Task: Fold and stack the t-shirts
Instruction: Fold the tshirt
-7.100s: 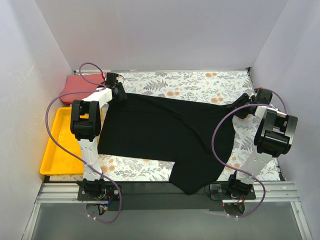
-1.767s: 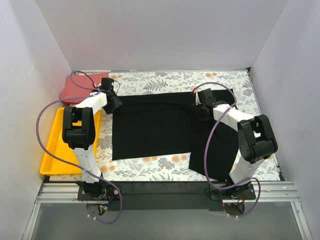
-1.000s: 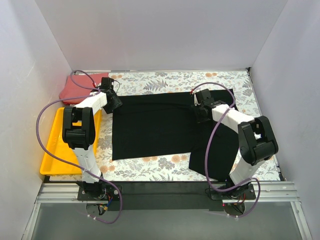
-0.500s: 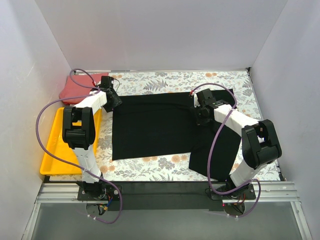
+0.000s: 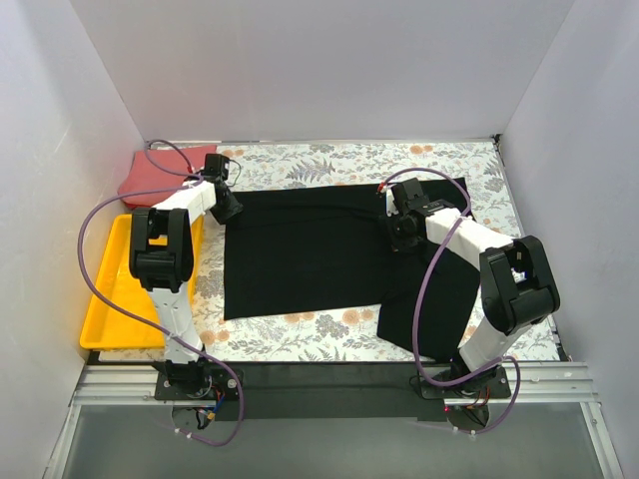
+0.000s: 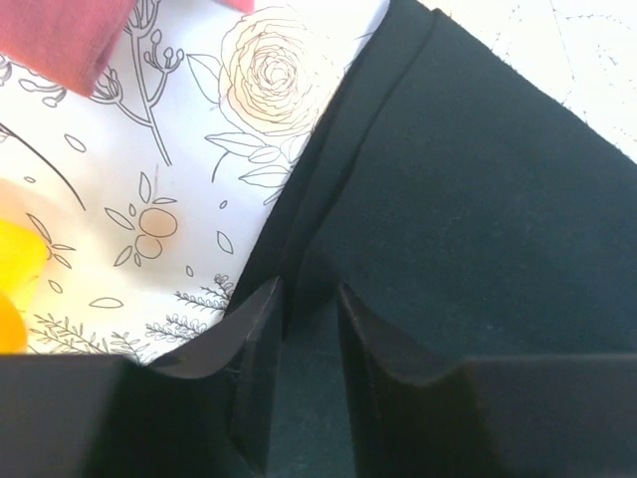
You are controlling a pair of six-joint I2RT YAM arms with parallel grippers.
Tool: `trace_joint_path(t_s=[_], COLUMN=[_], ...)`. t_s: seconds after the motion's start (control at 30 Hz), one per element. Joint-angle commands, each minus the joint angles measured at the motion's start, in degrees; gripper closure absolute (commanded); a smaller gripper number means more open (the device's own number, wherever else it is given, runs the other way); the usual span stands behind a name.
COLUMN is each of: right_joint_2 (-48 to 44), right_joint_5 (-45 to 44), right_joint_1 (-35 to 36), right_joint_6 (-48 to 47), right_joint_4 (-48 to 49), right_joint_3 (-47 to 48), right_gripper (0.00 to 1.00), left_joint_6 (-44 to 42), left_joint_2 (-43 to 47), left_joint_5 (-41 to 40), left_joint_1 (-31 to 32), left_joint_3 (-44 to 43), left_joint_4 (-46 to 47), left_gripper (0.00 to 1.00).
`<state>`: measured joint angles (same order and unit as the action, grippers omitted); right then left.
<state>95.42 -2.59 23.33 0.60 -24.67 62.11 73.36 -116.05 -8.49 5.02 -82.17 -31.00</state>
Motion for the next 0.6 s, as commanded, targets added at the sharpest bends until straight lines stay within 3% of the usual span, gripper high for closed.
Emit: trace_joint_path(t_s=[0.0, 0.13, 0.57], right_joint_2=[-0.32, -1.81, -5.59], right_joint_5=[0.39, -0.84, -3.47], right_joint_1=[0.31, 0.31, 0.31], right_joint_6=[-0.43, -0.43, -0.43], right_joint_4=[-1.35, -1.44, -4.69], right_joint_3=[1.26, 0.56, 0.38], right_gripper=[0.99, 0.99, 0.99], left_joint_6=[-0.24, -1.99, -5.51], left_joint_2=[-0.32, 0.12, -1.99], left_joint_5=[-0.30, -3.19, -4.61], left_joint_1=[0.17, 0.17, 0.17], left_joint_3=[-2.46, -4.92, -12.57], left_joint_4=[-1.34, -2.83, -9.69], left_gripper=[0.83, 0.97, 0.99])
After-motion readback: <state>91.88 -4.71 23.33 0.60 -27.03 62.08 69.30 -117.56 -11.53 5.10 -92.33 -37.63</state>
